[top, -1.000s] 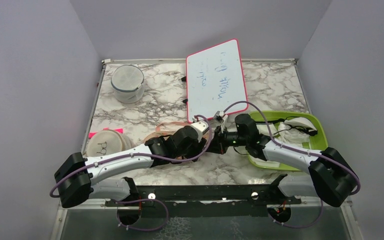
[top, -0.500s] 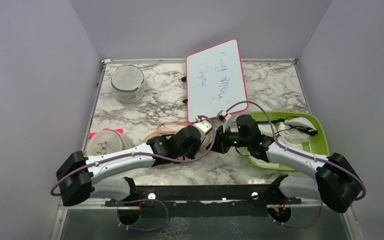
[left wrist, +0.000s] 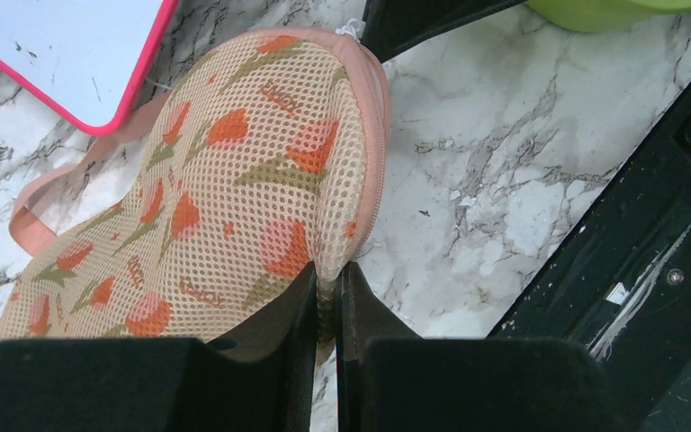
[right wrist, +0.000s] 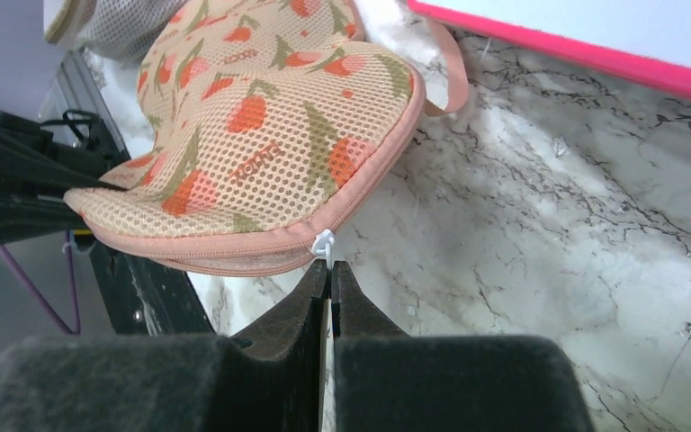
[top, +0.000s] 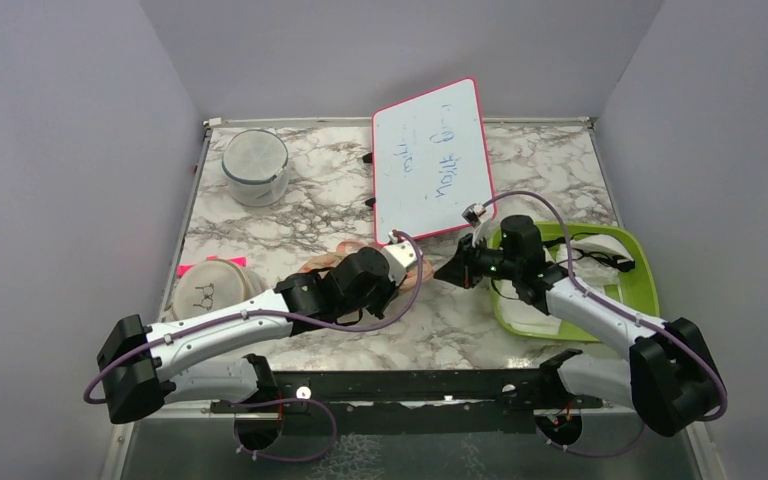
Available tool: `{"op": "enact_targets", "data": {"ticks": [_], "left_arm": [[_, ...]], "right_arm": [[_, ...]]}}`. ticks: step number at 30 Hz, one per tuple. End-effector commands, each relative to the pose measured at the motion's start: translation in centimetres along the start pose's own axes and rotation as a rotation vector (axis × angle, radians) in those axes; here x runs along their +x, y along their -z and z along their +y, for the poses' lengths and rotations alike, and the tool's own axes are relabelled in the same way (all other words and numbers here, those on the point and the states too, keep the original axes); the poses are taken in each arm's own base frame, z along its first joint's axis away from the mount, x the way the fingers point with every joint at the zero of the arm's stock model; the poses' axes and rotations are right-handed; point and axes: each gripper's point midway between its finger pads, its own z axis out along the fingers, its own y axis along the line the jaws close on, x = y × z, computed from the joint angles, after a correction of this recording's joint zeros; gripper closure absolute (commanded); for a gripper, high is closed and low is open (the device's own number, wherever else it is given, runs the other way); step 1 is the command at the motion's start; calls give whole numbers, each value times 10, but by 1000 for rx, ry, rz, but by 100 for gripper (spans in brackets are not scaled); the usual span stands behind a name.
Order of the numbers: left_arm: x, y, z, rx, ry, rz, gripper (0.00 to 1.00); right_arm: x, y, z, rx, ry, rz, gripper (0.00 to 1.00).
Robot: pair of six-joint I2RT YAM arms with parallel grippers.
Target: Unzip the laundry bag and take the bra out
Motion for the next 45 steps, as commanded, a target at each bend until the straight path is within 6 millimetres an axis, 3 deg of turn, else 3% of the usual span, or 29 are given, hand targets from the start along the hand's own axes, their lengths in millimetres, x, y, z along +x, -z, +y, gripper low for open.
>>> {"op": "enact_targets", "data": {"ticks": [1, 4, 7, 12, 15, 18, 29, 35, 45], "left_arm": [[6, -1, -1, -7, 55, 18, 100], [27, -9, -6, 3, 123, 72, 97], [35, -10, -6, -12, 197, 84, 80], [19, 2, -24, 82, 251, 50, 52], [9, 10, -34, 121, 265, 32, 42], [6, 14, -39, 128, 262, 27, 41], [14, 15, -23, 29, 266, 47, 63], [16, 17, -21, 17, 283, 43, 84], [21, 31, -13, -12, 299, 36, 100]], "right_arm": [[3, 9, 14, -87, 95, 32, 99], [4, 14, 34, -172, 114, 16, 99], [8, 16, 52, -223, 144, 22, 99], [17, 16, 77, -299, 166, 62, 99], [18, 13, 90, -324, 172, 73, 99], [17, 10, 103, -359, 172, 77, 99], [14, 0, 128, -414, 174, 88, 99], [17, 0, 130, -419, 163, 85, 99], [15, -12, 106, -274, 106, 57, 99]]}}
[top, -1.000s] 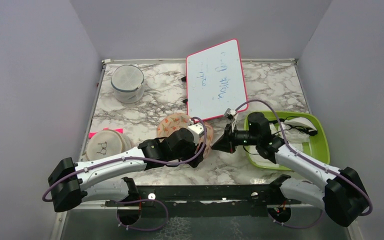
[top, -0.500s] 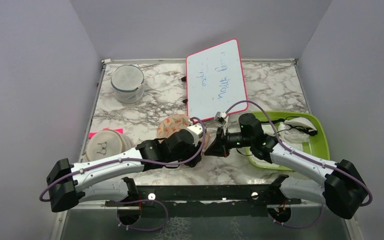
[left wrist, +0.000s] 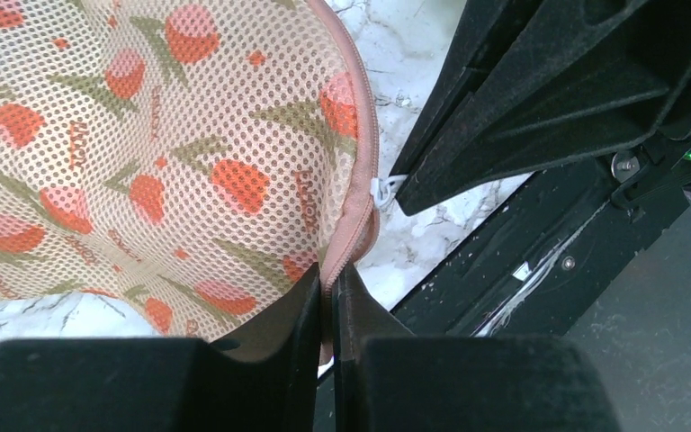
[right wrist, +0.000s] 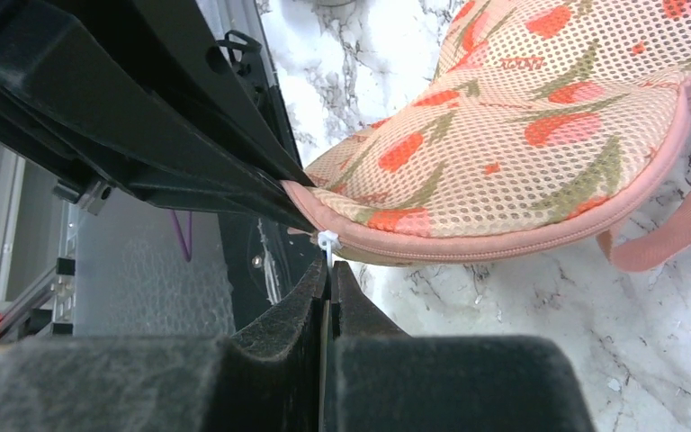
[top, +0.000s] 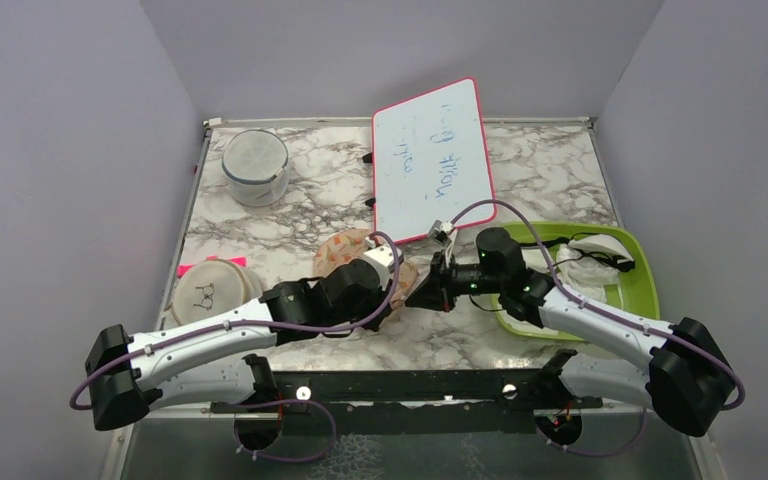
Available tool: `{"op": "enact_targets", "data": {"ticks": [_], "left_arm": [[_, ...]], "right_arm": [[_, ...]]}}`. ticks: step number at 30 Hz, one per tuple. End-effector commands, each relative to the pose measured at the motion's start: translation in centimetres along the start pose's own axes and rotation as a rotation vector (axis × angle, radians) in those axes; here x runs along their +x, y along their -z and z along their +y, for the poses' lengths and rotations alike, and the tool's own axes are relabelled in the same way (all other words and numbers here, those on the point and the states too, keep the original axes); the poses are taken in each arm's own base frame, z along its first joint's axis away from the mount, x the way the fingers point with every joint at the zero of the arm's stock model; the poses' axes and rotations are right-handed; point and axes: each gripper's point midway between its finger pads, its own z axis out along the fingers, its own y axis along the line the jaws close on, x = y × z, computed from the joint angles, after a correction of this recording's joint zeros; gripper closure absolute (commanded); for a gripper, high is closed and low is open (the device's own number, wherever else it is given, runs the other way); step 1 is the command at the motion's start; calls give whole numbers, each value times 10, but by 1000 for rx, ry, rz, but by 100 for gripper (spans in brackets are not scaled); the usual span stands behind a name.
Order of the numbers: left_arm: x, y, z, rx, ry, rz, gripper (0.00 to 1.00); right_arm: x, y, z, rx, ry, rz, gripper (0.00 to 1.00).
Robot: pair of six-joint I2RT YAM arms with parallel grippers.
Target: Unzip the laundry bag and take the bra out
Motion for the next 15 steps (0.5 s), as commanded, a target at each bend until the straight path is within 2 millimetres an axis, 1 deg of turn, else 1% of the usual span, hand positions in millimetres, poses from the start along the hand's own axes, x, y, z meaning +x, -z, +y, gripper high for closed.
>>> {"op": "enact_targets", "data": {"ticks": [1, 5, 10, 12, 15], "left_arm": [[-6, 13, 6, -29, 17, -34, 100], [-3, 19, 11, -42, 25, -36, 100], [-2, 25, 13, -45, 35, -45, 100], [-2, 27, 14, -45, 40, -48, 100], [-1, 29, 15, -45, 44, -51, 100]], "right_arm": [[-10, -3, -14, 84, -15, -51, 99], [-11, 0, -28, 170, -37, -77, 99], [-3, 0, -51, 240, -89, -49, 99], [0, 2, -62, 259, -117, -38, 99], [-2, 7, -72, 248, -158, -55, 99]]}}
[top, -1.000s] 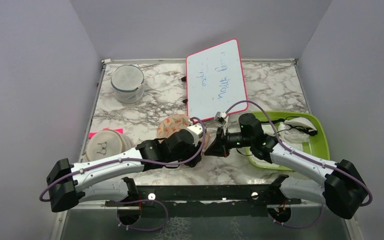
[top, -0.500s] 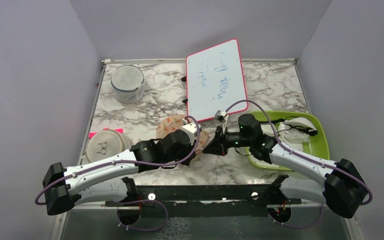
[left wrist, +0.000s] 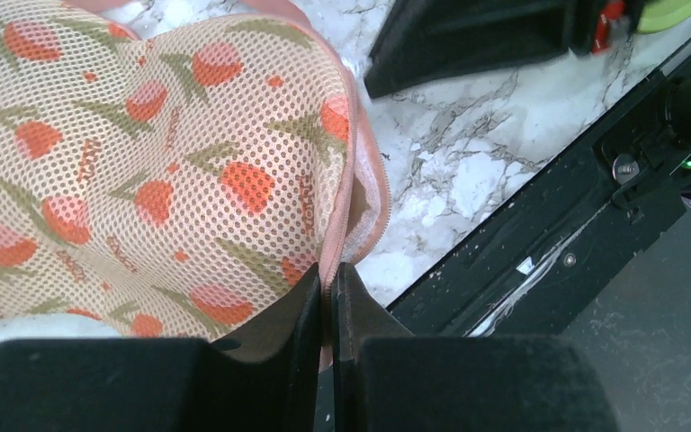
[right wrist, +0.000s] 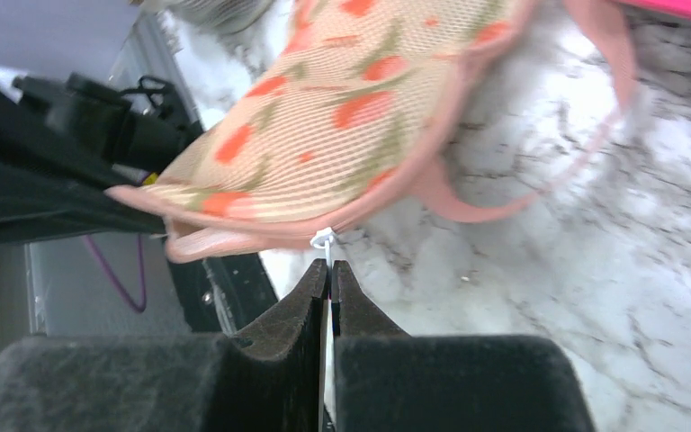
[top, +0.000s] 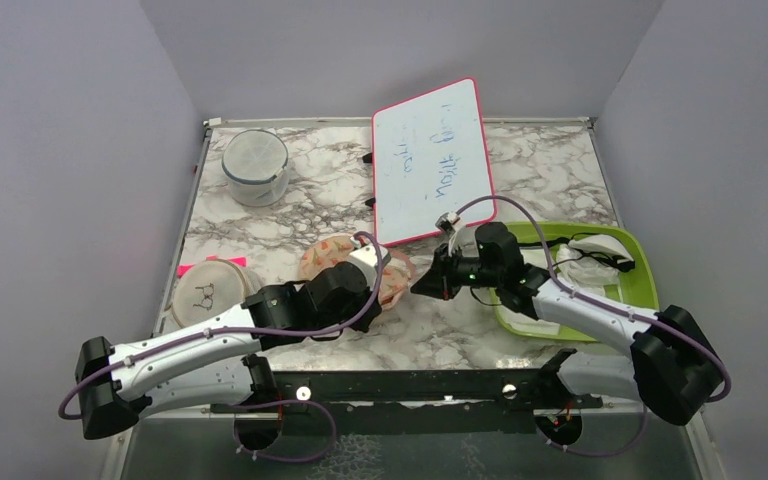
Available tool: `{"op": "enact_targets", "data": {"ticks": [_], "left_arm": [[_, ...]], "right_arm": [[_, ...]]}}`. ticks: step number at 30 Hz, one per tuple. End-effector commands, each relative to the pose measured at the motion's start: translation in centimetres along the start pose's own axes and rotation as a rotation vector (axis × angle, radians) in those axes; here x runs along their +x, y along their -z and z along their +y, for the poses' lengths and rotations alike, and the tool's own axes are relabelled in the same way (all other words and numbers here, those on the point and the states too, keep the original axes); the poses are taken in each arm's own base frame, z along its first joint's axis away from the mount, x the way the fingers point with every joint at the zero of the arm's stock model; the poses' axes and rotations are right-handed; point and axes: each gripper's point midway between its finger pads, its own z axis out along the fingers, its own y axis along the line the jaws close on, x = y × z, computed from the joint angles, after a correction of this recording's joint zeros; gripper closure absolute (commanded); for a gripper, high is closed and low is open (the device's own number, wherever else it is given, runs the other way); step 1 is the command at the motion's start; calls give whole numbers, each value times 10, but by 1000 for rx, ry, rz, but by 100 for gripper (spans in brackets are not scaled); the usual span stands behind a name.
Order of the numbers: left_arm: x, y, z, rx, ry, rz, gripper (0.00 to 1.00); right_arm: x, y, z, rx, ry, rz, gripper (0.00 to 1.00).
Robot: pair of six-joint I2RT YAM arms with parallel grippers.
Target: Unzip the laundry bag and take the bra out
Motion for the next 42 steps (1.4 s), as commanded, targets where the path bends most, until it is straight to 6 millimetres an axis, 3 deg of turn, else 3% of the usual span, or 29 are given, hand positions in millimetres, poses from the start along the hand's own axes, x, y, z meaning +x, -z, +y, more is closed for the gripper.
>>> {"op": "enact_targets", "data": {"ticks": [1, 5, 13, 24, 30, 36, 42], "left_arm": [[2, 6, 6, -19, 20, -9, 100], [9, 6, 9, -23, 23, 3, 100], [13, 2, 9, -28, 19, 24, 100], [8, -8, -4, -10, -20, 73, 64], [-2, -11, -3, -53, -38, 50, 54], [-4, -17, -4, -108, -95, 59, 61], [-10, -17, -12, -116, -133, 39, 80]], "right_arm": [[-4, 5, -30, 59, -74, -27, 99], [-9, 6, -32, 38, -62, -22, 99], [0, 10, -11, -81, 3, 39, 99], [2, 10, 29, -212, 65, 62, 99], [3, 2, 48, -245, 76, 74, 99], [3, -3, 64, -272, 87, 85, 99], [1, -4, 66, -270, 78, 78, 99]]}}
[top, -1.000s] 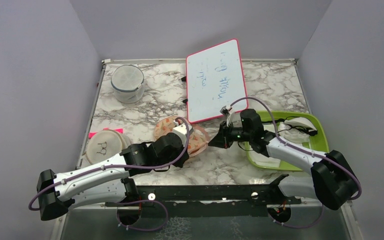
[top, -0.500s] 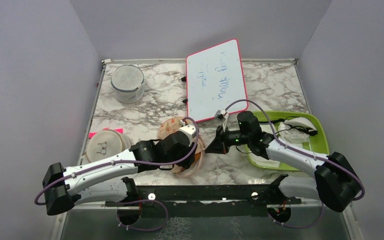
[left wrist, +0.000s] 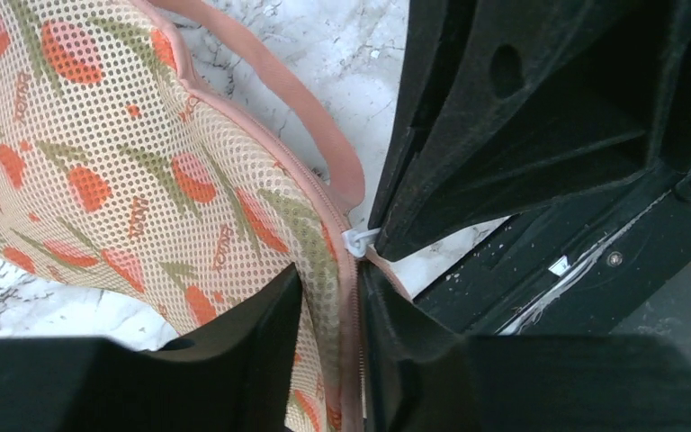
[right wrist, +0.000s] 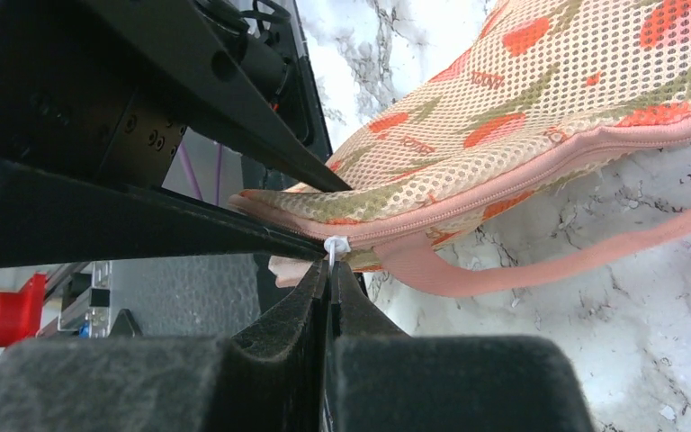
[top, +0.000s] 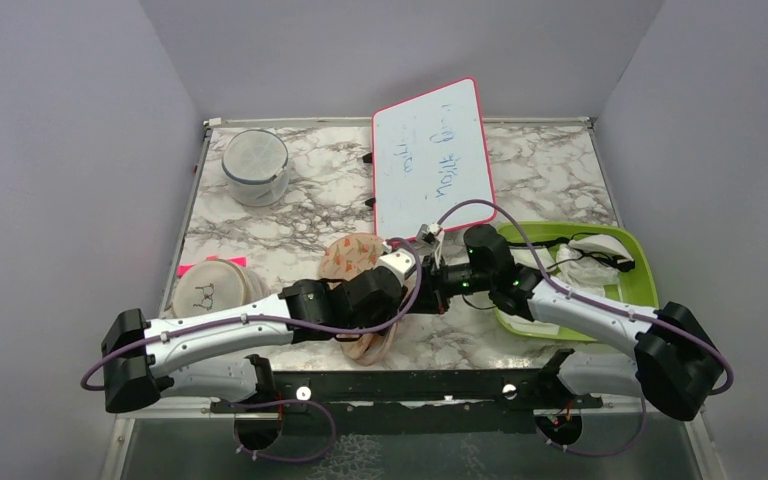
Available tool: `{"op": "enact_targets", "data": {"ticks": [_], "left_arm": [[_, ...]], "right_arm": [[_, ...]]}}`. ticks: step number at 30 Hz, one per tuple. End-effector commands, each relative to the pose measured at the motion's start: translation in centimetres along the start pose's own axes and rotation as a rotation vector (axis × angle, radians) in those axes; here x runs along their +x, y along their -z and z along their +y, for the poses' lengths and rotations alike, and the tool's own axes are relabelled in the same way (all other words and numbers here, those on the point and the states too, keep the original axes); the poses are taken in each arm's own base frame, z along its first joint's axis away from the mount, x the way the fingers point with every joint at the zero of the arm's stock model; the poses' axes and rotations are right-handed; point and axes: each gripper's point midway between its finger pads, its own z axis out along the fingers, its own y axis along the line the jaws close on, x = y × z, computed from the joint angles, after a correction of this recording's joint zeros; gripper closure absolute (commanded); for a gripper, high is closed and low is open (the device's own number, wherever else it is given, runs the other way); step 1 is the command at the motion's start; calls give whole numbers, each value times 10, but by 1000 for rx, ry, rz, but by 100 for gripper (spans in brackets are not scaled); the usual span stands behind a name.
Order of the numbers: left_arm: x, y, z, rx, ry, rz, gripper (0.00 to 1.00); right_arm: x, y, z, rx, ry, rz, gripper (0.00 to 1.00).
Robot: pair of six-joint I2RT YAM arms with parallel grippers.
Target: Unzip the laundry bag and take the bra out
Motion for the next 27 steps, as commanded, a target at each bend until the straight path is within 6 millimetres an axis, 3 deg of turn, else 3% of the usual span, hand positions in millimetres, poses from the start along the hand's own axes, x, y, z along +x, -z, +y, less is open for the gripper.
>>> {"op": "enact_targets", "data": {"ticks": [1, 11, 18, 27], "left_arm": [[-18, 7, 1, -34, -27, -60, 83], [-17, 16, -1, -4, -31, -78, 100], [0, 13, 4, -7, -10, -55, 100], [35, -8, 4, 16, 25, -9, 100]], "right_arm": [[-17, -3, 9, -20, 20, -41, 99], [-20, -8, -9, 50, -8, -60, 99], [-29, -4, -50, 142, -13, -65, 99], [-26, -18, -109, 260, 58, -26, 99]]}}
